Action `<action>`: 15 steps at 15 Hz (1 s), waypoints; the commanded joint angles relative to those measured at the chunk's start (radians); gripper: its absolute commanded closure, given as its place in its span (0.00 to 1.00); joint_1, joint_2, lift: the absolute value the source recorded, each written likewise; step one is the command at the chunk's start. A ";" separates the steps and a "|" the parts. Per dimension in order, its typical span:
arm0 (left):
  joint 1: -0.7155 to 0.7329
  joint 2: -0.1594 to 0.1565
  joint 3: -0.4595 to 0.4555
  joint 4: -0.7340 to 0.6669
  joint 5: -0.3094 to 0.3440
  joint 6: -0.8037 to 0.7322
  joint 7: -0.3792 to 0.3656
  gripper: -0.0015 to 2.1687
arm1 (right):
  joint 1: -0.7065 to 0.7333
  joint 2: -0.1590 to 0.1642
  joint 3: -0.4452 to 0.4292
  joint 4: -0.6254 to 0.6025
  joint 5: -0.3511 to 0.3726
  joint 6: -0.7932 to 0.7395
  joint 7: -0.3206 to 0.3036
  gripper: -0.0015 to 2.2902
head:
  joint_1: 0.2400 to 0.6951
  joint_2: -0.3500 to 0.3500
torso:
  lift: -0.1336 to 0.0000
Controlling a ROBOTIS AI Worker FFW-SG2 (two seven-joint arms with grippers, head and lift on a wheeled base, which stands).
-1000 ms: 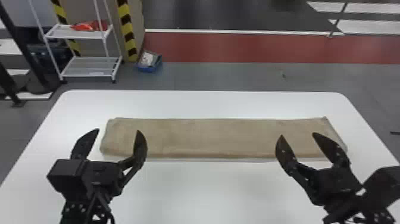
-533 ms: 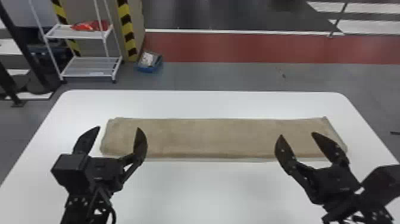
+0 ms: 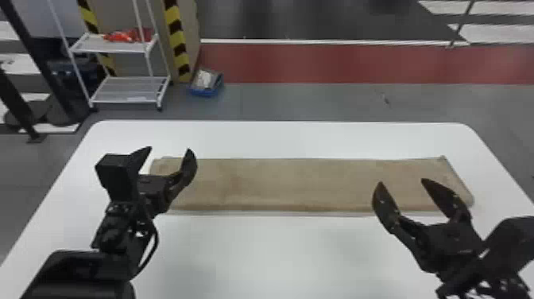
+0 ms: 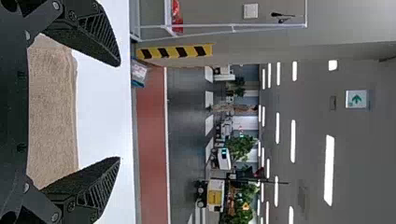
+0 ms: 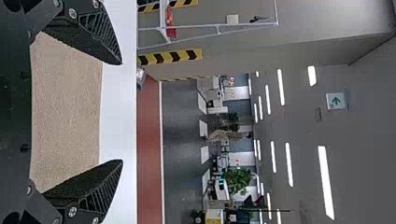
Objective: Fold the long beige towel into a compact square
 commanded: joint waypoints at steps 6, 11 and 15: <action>-0.087 0.005 0.095 0.127 0.015 0.166 -0.079 0.10 | -0.006 -0.015 0.008 0.012 -0.005 0.006 0.001 0.06 | 1.00 0.57 | 0.11; -0.079 0.006 0.123 0.127 0.001 0.264 -0.080 0.10 | -0.017 -0.036 0.024 0.021 -0.016 0.009 0.001 0.06 | 1.00 0.61 | 0.11; -0.079 0.008 0.127 0.125 -0.005 0.301 -0.093 0.10 | -0.017 -0.039 0.027 0.023 -0.016 0.009 0.001 0.06 | 1.00 0.63 | 0.11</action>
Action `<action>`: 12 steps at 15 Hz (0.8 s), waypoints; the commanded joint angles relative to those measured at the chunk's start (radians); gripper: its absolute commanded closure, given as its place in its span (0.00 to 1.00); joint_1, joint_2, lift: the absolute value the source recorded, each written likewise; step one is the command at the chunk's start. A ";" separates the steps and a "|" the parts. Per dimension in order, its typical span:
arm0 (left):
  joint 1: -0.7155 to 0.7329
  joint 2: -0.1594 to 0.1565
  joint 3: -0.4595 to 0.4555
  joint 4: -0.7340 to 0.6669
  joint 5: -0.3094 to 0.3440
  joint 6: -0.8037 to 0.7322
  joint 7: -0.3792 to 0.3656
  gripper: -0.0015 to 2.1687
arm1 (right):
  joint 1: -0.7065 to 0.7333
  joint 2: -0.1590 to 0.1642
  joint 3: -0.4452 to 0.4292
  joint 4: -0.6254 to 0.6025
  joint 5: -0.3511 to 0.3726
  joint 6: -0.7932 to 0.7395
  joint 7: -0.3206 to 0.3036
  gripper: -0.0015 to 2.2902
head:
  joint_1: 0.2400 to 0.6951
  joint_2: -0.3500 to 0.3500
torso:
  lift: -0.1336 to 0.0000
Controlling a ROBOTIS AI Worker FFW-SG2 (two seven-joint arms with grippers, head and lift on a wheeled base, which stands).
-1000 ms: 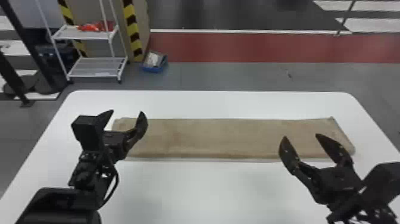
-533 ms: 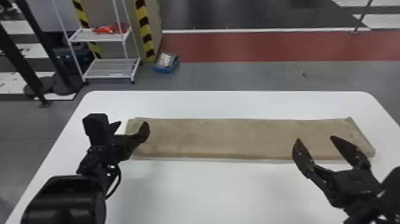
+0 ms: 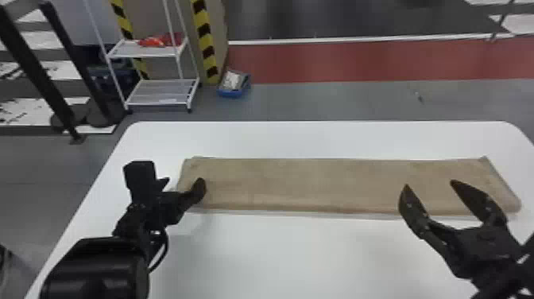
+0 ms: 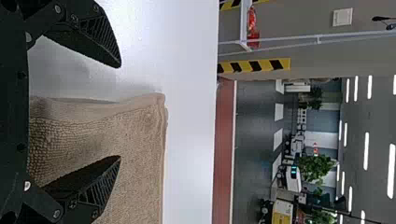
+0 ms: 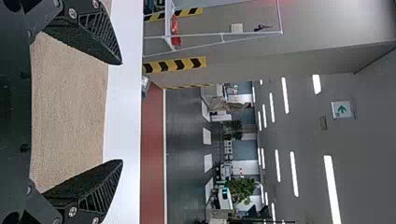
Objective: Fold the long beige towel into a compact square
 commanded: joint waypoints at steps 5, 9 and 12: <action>0.005 0.000 0.003 -0.014 -0.001 0.029 -0.021 0.42 | 0.000 -0.002 0.003 -0.003 -0.002 0.000 0.000 0.06 | 1.00 0.63 | 0.11; 0.055 -0.005 0.006 -0.120 0.032 0.029 -0.008 0.87 | 0.002 -0.002 0.001 -0.004 -0.006 0.000 0.000 0.06 | 1.00 0.63 | 0.11; 0.087 -0.010 0.006 -0.218 0.054 0.087 -0.007 0.87 | 0.003 -0.002 0.001 -0.004 -0.012 -0.004 0.000 0.06 | 1.00 0.62 | 0.11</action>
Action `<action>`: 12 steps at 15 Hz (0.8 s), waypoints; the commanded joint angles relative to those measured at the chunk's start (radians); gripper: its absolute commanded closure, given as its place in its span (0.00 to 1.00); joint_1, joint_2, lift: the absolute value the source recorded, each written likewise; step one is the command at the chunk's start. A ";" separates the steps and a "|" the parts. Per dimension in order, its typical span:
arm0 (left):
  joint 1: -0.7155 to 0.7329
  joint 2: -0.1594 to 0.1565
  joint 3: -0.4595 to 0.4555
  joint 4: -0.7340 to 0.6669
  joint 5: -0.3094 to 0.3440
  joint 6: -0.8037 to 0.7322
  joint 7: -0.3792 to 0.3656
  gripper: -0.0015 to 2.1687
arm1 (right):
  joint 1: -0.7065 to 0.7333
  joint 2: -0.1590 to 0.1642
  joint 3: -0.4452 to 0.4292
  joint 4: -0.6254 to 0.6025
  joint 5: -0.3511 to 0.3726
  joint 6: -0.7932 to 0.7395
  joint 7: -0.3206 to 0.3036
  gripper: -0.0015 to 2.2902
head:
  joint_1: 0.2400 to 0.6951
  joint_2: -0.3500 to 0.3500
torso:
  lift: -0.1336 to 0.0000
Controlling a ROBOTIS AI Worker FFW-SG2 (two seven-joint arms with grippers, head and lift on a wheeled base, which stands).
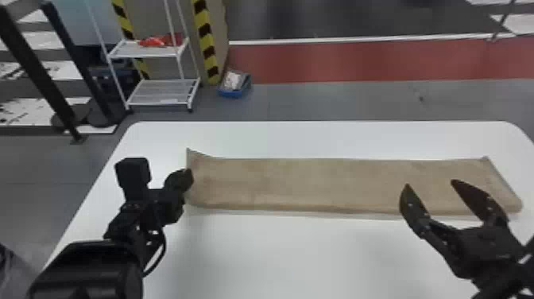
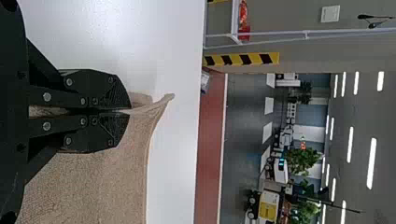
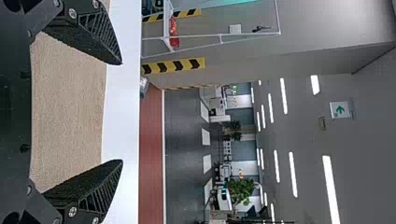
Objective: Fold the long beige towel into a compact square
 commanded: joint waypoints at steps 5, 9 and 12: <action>0.020 -0.005 -0.026 -0.141 0.007 0.134 0.064 0.84 | -0.004 -0.018 -0.001 0.005 -0.026 -0.001 0.000 0.06 | 1.00 0.59 | 0.11; 0.017 -0.004 -0.023 -0.040 -0.024 0.064 0.098 0.00 | -0.009 -0.025 0.002 0.011 -0.028 -0.001 -0.001 0.06 | 1.00 0.61 | 0.11; -0.006 -0.002 -0.019 0.009 -0.038 0.055 0.098 0.01 | -0.006 -0.026 0.006 0.009 -0.028 -0.004 0.000 0.06 | 1.00 0.63 | 0.11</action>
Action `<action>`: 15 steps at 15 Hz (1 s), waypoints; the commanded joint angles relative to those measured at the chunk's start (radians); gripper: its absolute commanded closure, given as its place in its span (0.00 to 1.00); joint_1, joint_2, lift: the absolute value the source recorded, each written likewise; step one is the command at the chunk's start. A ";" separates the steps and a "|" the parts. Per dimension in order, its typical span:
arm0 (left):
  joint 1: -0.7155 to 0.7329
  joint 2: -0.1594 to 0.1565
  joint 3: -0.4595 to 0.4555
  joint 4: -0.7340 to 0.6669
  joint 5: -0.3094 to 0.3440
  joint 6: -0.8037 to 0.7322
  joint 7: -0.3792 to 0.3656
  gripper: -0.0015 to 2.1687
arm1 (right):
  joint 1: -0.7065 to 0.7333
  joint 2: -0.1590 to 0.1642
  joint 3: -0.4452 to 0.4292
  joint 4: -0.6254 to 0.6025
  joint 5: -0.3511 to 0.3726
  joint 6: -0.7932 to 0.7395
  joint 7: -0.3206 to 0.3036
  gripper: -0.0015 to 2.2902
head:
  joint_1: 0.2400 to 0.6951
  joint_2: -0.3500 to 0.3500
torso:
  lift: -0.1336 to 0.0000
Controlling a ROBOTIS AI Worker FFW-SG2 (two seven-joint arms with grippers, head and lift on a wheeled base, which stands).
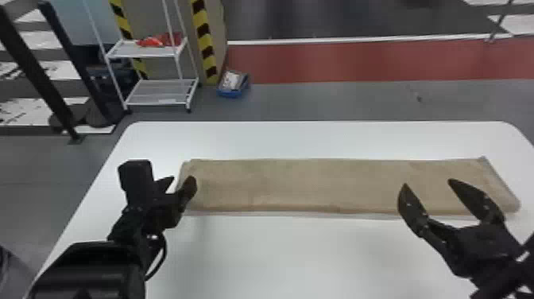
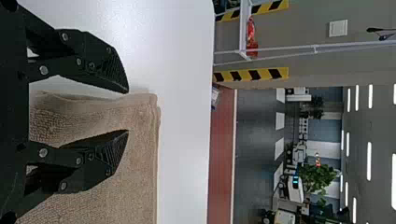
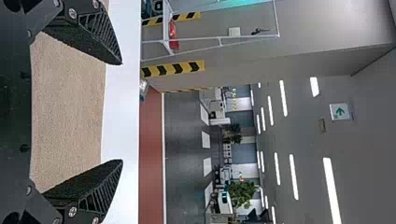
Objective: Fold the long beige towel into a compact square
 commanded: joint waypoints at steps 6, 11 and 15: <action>-0.071 0.007 0.004 0.110 -0.018 -0.003 -0.015 0.02 | 0.004 0.000 0.005 -0.006 0.000 0.001 0.000 0.06 | 1.00 0.65 | 0.11; -0.101 0.007 -0.003 0.144 -0.022 0.001 -0.038 0.12 | 0.000 -0.003 0.002 -0.004 0.000 0.007 0.000 0.06 | 1.00 0.64 | 0.11; -0.127 0.007 -0.002 0.171 -0.028 0.007 -0.046 0.12 | -0.005 -0.008 0.000 0.000 0.000 0.010 0.000 0.06 | 1.00 0.63 | 0.11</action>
